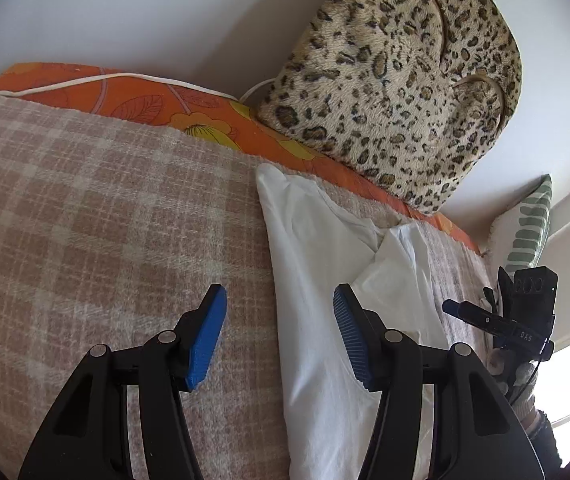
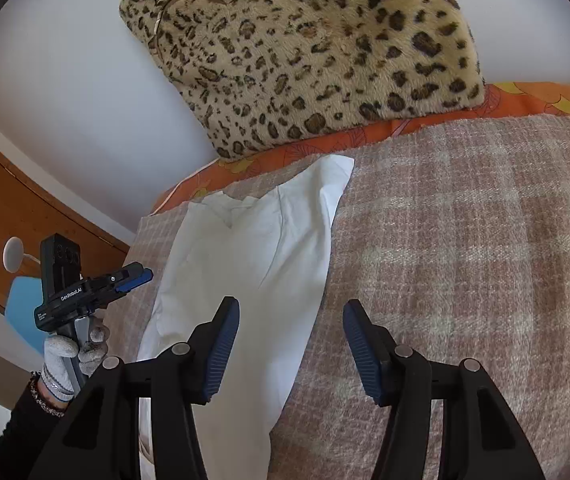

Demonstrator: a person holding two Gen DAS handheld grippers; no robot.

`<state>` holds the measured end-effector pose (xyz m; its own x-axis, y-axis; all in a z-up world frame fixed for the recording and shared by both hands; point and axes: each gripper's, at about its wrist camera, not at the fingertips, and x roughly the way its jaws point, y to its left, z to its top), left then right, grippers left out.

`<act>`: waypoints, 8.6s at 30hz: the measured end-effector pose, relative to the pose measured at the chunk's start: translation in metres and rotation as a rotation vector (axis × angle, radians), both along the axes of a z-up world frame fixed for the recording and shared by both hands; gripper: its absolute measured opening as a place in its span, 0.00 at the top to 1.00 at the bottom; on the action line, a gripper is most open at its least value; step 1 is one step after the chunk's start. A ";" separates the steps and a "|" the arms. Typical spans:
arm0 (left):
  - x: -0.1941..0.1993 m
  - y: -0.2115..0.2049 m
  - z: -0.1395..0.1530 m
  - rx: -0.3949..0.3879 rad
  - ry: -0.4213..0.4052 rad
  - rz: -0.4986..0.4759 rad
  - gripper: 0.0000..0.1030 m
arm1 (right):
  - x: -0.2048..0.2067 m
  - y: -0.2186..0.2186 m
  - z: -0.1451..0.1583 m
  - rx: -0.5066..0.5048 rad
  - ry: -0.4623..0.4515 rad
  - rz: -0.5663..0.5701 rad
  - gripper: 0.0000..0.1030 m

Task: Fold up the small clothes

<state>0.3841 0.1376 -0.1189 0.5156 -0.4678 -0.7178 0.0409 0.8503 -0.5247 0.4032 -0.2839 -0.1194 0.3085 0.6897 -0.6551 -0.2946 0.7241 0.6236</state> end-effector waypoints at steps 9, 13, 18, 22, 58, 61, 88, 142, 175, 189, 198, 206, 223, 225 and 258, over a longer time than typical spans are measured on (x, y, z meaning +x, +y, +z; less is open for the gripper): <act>0.042 -0.007 -0.010 -0.035 -0.008 -0.024 0.47 | 0.050 0.009 -0.016 0.073 0.043 0.036 0.52; 0.050 -0.011 -0.012 -0.050 -0.022 -0.025 0.47 | 0.068 0.013 -0.021 0.095 0.053 0.039 0.62; 0.059 -0.018 -0.011 -0.038 -0.042 -0.040 0.49 | 0.087 0.016 -0.025 0.108 0.067 0.029 0.74; 0.069 -0.023 -0.012 0.002 -0.043 -0.040 0.69 | 0.095 0.020 -0.024 0.100 0.065 0.015 0.83; 0.062 -0.036 0.045 0.021 -0.140 -0.081 0.95 | 0.087 0.036 0.048 -0.035 -0.099 0.032 0.97; 0.048 -0.039 0.064 0.025 -0.169 -0.090 0.95 | 0.074 0.036 0.067 -0.028 -0.122 0.039 0.97; -0.150 -0.059 0.120 0.029 -0.246 -0.118 0.95 | -0.134 0.019 0.144 -0.086 -0.255 0.113 0.97; -0.269 -0.066 0.076 0.211 -0.207 -0.271 0.69 | -0.338 0.069 0.074 -0.400 -0.468 0.393 0.65; -0.266 -0.146 0.099 0.246 -0.323 -0.467 0.69 | -0.238 0.002 0.089 -0.177 -0.296 0.085 0.66; -0.271 -0.213 0.065 0.322 -0.297 -0.638 0.69 | -0.132 -0.018 0.016 0.135 0.075 -0.087 0.65; -0.267 -0.215 0.061 0.329 -0.281 -0.669 0.69 | -0.117 -0.006 -0.002 0.171 0.131 -0.063 0.69; -0.270 -0.224 0.051 0.350 -0.257 -0.715 0.69 | -0.112 -0.013 -0.012 0.240 0.154 -0.096 0.86; -0.273 -0.225 0.043 0.347 -0.233 -0.741 0.69 | -0.113 -0.005 0.012 0.097 -0.010 -0.130 1.00; -0.274 -0.225 0.042 0.345 -0.227 -0.739 0.69 | -0.115 -0.013 0.015 0.123 -0.001 -0.149 0.99; -0.300 -0.133 0.029 0.534 -0.220 -0.545 0.68 | -0.287 0.082 0.016 -0.414 -0.273 0.437 0.81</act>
